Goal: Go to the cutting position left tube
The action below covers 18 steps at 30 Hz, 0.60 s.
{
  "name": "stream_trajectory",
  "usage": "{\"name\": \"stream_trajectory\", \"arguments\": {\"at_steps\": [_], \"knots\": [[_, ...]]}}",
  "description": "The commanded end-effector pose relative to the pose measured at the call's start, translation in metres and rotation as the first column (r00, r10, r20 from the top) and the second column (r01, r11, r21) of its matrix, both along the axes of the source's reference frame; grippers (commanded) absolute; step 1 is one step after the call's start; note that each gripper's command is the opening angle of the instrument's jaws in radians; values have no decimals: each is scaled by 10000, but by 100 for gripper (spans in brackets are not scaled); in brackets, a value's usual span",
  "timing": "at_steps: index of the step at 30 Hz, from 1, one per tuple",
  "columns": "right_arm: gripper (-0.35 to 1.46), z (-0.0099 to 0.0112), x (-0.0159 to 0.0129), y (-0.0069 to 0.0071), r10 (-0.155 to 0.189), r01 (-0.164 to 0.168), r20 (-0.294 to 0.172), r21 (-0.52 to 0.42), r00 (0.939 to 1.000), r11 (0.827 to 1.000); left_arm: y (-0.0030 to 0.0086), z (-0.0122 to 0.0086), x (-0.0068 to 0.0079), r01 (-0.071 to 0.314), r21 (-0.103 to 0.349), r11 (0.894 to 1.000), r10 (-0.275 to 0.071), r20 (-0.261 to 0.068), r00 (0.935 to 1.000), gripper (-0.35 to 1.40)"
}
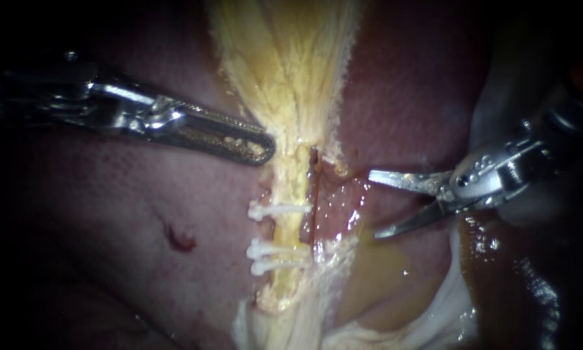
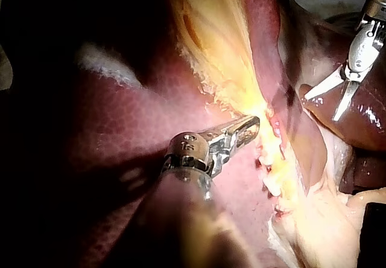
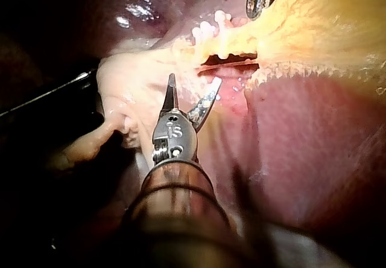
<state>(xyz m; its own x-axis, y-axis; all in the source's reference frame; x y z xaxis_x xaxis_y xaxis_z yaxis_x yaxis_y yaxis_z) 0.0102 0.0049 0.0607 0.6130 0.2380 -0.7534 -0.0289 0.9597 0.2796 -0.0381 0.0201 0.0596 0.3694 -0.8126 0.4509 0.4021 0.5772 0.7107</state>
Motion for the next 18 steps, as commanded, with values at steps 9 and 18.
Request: {"name": "stream_trajectory", "arguments": {"at_steps": [9, 18], "knots": [[144, 0, 2, 0, -39, 39, 1, 29, 10000, 10000, 7, -27, 29, -8, 55, 10000, 8, 24, 10000, -35], [144, 0, 6, -1, -102, 103, -96, 108, 9999, 9999, 19, -48, 58, 243, -35, 9997, -243, -67, 9997, -35]]}}
